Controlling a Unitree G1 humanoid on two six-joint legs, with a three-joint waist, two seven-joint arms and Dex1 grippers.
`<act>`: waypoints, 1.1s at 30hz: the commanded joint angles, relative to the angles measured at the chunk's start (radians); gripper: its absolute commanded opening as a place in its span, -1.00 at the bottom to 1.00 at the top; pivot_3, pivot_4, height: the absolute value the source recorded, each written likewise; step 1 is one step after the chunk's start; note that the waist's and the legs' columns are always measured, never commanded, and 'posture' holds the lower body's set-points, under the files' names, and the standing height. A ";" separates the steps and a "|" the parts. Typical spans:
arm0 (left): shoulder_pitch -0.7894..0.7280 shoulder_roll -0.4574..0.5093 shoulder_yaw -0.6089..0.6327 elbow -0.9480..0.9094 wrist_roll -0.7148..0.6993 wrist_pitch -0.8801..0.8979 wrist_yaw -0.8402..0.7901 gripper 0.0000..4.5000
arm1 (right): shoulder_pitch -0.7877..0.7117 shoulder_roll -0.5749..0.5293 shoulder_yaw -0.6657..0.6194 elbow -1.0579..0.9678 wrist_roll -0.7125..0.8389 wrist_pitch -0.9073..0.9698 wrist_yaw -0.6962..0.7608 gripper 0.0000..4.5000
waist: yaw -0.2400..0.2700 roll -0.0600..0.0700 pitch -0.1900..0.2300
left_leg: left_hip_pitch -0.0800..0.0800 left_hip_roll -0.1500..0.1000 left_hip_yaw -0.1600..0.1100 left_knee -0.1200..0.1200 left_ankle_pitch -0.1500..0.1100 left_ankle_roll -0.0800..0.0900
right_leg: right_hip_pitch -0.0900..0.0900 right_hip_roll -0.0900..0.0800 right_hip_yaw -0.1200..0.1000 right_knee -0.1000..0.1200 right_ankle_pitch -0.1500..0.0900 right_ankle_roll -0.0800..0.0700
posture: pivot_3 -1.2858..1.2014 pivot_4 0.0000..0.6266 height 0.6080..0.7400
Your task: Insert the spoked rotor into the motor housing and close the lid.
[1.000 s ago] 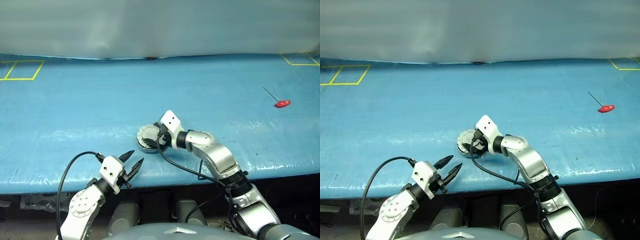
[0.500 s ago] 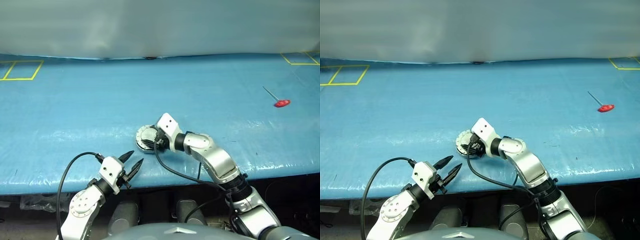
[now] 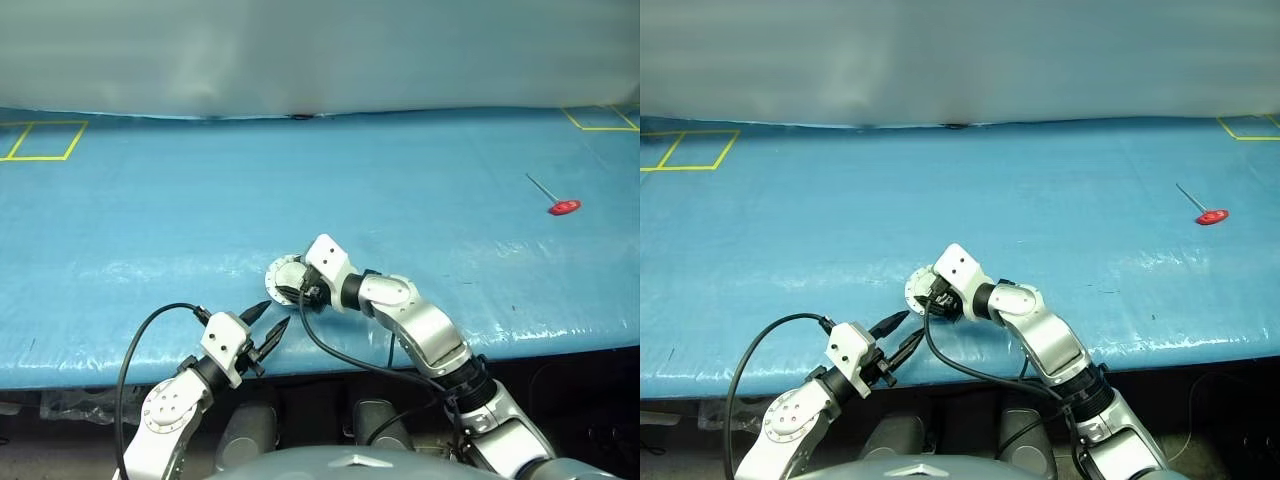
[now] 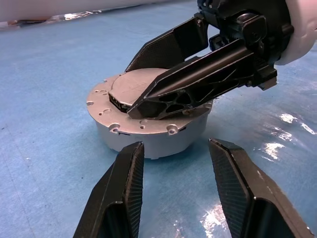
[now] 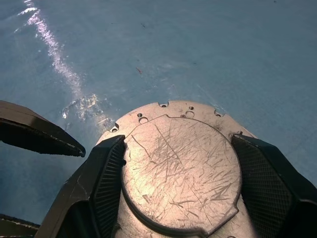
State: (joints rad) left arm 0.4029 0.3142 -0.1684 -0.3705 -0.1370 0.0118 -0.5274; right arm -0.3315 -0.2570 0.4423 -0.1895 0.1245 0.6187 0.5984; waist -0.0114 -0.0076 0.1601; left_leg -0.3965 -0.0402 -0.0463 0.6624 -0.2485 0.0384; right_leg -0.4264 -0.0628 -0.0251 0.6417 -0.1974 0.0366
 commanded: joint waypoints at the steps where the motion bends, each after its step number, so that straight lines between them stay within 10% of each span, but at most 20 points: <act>1: -0.004 0.002 -0.007 -0.011 -0.015 -0.009 -0.007 0.00 | -0.010 -0.027 0.016 0.023 0.009 -0.008 0.066 0.36 | 0.000 0.000 0.000 | 0.000 0.000 0.000 0.000 0.000 0.000 | 0.000 0.000 0.000 0.000 0.000 0.000 | 0.03 -0.52 1.00; 33: 0.056 -0.048 0.020 0.116 -0.009 -0.193 0.048 0.00 | -0.227 -0.053 0.026 0.107 0.002 0.029 0.232 0.36 | 0.000 0.001 0.000 | -0.001 0.000 -0.001 0.000 0.000 0.000 | -0.001 -0.002 -0.003 0.000 -0.001 -0.001 | 0.03 -0.52 1.00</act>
State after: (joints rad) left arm 0.4590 0.2721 -0.1471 -0.2431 -0.1367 -0.1579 -0.4797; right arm -0.5354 -0.3123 0.4748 -0.0767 0.1240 0.6623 0.8200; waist -0.0118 -0.0071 0.1605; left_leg -0.3970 -0.0398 -0.0477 0.6623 -0.2486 0.0383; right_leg -0.4274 -0.0645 -0.0284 0.6418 -0.1979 0.0357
